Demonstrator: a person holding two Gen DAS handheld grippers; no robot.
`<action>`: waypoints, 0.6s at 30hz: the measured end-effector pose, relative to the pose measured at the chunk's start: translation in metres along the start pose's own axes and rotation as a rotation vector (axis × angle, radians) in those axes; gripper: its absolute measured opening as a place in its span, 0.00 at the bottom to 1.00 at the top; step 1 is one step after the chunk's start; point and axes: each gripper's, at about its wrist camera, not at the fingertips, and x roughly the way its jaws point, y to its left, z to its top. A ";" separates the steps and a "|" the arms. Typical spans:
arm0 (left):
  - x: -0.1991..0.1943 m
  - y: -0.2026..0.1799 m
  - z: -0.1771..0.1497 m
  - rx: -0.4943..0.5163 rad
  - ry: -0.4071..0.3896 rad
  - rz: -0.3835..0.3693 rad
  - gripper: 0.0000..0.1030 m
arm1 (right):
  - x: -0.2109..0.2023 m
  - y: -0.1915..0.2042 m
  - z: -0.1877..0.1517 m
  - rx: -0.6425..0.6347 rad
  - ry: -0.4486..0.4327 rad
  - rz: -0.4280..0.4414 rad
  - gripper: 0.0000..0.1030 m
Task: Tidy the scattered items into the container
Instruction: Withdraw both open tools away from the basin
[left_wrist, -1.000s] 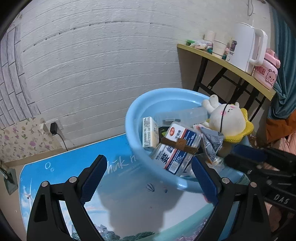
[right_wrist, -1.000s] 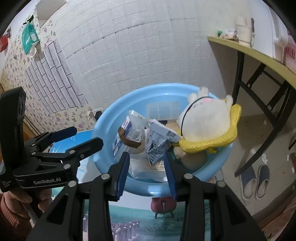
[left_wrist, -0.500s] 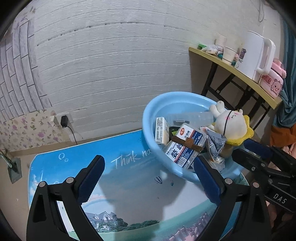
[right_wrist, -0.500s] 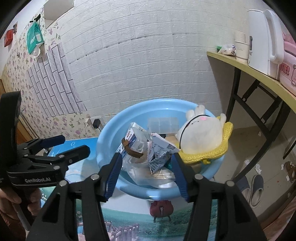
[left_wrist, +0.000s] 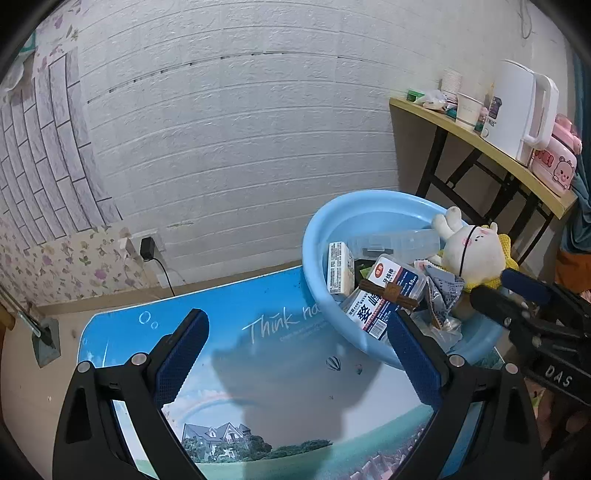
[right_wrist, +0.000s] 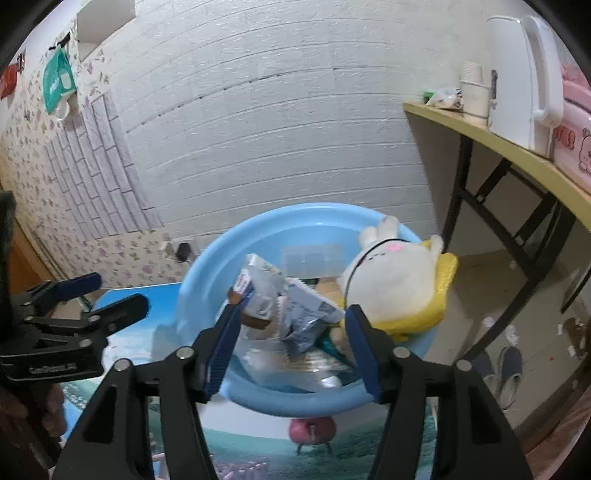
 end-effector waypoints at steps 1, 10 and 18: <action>0.000 0.000 0.000 -0.001 -0.003 -0.002 0.95 | 0.001 -0.001 0.000 0.008 0.004 -0.002 0.87; -0.005 0.003 -0.007 -0.012 -0.025 0.017 1.00 | -0.001 0.006 -0.001 -0.005 -0.014 0.006 0.98; -0.014 0.006 -0.014 -0.009 -0.023 0.031 1.00 | 0.001 0.017 -0.008 -0.026 0.021 -0.007 1.00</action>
